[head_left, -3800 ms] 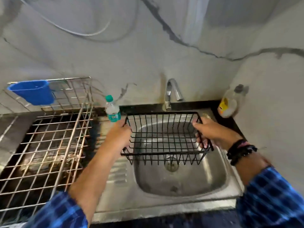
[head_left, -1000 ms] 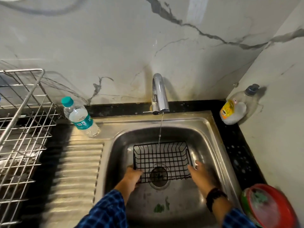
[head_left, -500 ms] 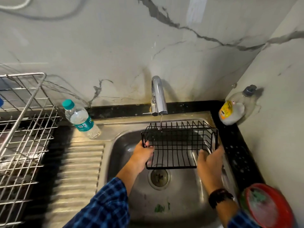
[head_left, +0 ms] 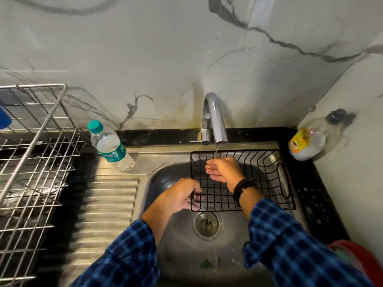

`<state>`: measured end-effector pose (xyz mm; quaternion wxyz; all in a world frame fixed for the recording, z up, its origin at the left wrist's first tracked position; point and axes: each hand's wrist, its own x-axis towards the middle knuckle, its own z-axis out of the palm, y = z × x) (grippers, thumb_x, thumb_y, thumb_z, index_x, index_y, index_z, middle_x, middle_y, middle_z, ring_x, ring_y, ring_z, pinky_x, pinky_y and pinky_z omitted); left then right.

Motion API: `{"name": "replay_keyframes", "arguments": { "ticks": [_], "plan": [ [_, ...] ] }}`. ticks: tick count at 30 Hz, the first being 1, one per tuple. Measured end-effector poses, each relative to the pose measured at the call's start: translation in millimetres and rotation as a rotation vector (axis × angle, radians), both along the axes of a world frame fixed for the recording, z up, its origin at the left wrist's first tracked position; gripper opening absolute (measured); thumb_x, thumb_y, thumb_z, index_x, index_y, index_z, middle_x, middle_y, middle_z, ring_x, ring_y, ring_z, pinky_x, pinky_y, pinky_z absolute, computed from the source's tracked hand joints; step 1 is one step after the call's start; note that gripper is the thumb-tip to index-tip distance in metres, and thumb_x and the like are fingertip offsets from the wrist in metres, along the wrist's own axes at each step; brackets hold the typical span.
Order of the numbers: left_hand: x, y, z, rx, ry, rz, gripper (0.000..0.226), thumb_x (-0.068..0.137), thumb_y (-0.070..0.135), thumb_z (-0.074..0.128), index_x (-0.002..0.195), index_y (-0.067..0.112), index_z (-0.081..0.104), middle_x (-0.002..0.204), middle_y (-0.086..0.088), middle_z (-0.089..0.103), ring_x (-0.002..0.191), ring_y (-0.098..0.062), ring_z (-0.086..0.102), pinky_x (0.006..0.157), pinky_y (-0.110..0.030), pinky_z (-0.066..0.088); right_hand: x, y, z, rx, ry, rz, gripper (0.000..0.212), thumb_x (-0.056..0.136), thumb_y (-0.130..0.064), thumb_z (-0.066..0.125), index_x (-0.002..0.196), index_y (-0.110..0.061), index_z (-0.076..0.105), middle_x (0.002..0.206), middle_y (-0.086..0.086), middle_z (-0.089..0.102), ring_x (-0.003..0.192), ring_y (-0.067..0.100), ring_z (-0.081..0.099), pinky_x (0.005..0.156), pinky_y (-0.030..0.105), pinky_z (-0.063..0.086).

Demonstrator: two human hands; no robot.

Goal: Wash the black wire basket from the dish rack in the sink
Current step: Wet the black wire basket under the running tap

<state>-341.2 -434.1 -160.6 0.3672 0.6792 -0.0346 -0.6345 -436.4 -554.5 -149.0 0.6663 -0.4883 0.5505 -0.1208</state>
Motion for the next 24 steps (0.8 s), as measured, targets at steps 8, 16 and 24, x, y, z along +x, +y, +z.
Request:
{"name": "replay_keyframes", "arguments": {
  "ticks": [8,16,24],
  "plan": [
    [-5.6,-5.9,-3.6,-0.130,0.039,-0.033,0.026,0.080,-0.002,0.051,0.105,0.004,0.058,0.104,-0.015,0.071,0.094,-0.030,0.071,0.079,-0.044,0.057,8.3,33.5,2.8,-0.468,0.967,0.313,0.097,0.092,-0.052,0.057,0.155,0.001,0.005,0.164,0.025,0.001,0.151,0.045,-0.006,0.119,0.067,0.009],
    [-23.0,-4.2,-14.1,-0.115,0.256,0.001,0.026,0.088,-0.011,0.036,0.081,-0.002,0.059,0.069,-0.014,0.067,0.069,-0.026,0.072,0.088,-0.050,0.056,-12.2,23.8,20.9,-0.462,0.724,1.216,0.030,0.099,-0.020,0.052,0.127,-0.015,0.060,0.141,0.017,0.054,0.120,0.036,0.052,0.095,0.041,0.043],
    [-34.6,-19.8,-9.3,-0.308,0.403,0.100,0.047,0.090,-0.023,0.024,0.080,0.002,0.063,0.053,-0.008,0.062,0.051,-0.018,0.067,0.066,-0.035,0.064,-9.9,17.3,31.0,-0.802,0.831,1.047,0.084,0.093,-0.017,0.063,0.160,-0.013,0.011,0.168,0.012,-0.001,0.155,0.031,0.006,0.123,0.059,0.009]
  ]
}}
